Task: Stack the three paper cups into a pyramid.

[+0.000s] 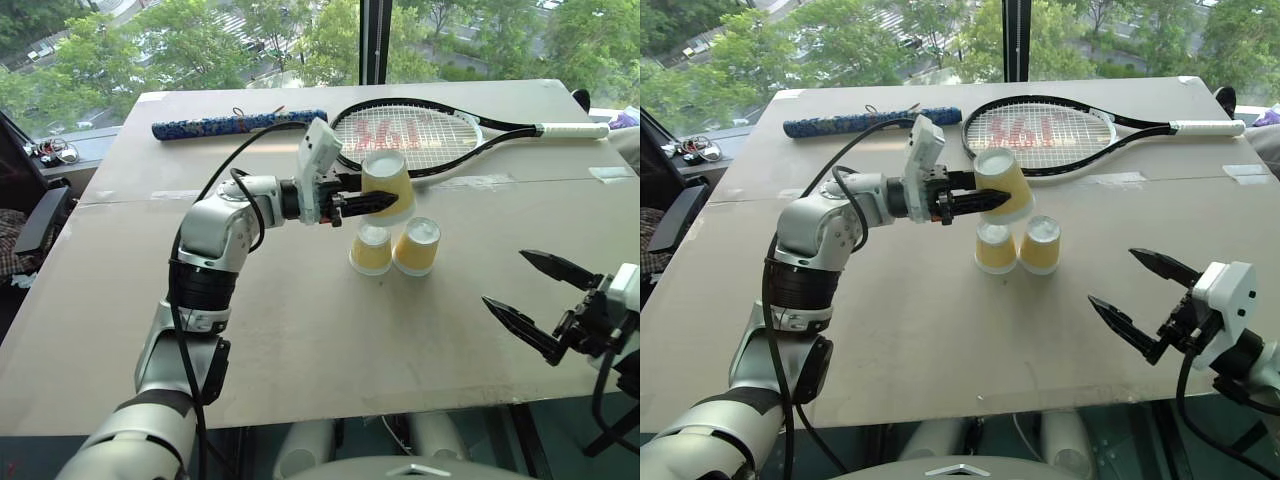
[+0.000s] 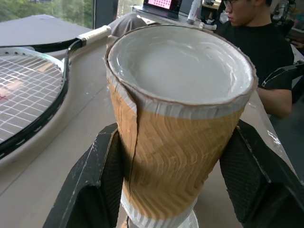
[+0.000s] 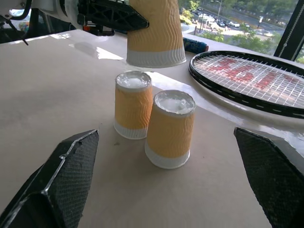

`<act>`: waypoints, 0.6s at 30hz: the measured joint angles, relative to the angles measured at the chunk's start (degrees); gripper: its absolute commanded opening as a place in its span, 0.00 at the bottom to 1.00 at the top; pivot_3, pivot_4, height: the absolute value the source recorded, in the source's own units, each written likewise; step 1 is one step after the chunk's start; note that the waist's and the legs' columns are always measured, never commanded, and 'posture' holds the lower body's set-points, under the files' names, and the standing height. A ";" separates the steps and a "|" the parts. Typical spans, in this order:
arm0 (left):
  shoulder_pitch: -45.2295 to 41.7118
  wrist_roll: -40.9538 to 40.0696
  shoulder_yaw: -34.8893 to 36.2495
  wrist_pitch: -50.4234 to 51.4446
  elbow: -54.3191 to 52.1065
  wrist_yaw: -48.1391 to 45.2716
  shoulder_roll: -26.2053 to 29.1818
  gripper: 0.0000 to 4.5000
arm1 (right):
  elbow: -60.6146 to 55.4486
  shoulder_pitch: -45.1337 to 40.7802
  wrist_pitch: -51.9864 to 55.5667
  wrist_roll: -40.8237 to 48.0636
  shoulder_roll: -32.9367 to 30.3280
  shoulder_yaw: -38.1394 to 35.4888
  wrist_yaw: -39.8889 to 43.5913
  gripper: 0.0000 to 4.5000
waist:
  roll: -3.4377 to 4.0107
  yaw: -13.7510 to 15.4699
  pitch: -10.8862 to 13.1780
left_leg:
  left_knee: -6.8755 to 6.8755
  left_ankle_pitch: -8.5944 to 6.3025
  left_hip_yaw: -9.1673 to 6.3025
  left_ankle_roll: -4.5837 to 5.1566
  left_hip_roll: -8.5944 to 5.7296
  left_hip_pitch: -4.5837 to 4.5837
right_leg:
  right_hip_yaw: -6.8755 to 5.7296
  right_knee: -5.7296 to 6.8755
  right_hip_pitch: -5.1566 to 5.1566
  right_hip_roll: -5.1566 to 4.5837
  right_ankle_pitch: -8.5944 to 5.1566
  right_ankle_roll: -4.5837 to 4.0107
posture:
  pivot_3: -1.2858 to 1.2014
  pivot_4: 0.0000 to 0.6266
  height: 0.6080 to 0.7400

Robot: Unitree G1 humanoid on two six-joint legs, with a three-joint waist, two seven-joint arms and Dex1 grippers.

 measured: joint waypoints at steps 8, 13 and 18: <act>0.00 2.36 -2.78 -1.78 0.41 -1.12 -1.64 0.51 | 3.60 2.59 -2.21 0.84 -0.35 -5.54 5.99 1.00 | -0.01 0.34 0.00 | 0.00 0.00 0.00 0.00 0.00 -0.01 | 0.10 -0.03 0.00 -0.16 0.00 0.00 | 0.52 0.24 1.00; -0.32 3.84 -4.18 -2.94 1.24 -1.38 -2.40 0.62 | 3.58 3.30 -3.14 0.29 1.04 -5.51 6.32 1.00 | 0.00 0.41 0.00 | 0.00 0.00 0.02 0.00 0.00 -0.02 | 0.14 -0.03 0.01 -0.17 0.00 0.00 | 0.52 0.24 1.00; -0.38 5.76 -4.52 -5.13 3.26 -1.32 -3.51 0.99 | 3.47 3.85 -3.77 -0.42 2.07 -5.08 6.26 1.00 | 0.00 0.40 0.00 | 0.00 0.00 0.01 0.00 0.00 -0.01 | 0.14 -0.03 0.00 -0.18 0.00 0.00 | 0.52 0.24 1.00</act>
